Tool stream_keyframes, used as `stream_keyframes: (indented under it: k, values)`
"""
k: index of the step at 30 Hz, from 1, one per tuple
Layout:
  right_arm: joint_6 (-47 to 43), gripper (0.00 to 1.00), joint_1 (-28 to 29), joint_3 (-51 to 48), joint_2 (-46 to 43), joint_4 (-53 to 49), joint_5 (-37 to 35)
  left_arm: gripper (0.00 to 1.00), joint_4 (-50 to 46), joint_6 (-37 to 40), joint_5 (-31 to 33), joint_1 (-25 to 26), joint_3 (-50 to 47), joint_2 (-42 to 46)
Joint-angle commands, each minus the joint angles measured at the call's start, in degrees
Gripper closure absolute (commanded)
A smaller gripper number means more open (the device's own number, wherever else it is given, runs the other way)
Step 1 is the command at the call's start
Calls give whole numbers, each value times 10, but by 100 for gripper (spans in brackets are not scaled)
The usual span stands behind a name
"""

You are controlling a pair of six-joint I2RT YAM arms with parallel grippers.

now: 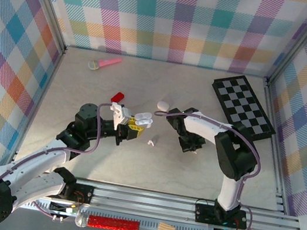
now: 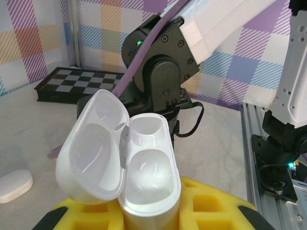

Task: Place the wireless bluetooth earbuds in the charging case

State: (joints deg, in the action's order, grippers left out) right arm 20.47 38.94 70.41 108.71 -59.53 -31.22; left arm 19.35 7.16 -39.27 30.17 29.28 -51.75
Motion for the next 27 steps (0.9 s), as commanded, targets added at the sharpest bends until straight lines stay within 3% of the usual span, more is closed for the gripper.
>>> stream_keyframes:
  k: [1,27]
  values:
    - [5,100,12,22,13,-34,-23,100,-5,12,3,-7,-2,11]
    - [-9,98,80,99,75,-68,-59,100,-9,14,1,-7,1,20]
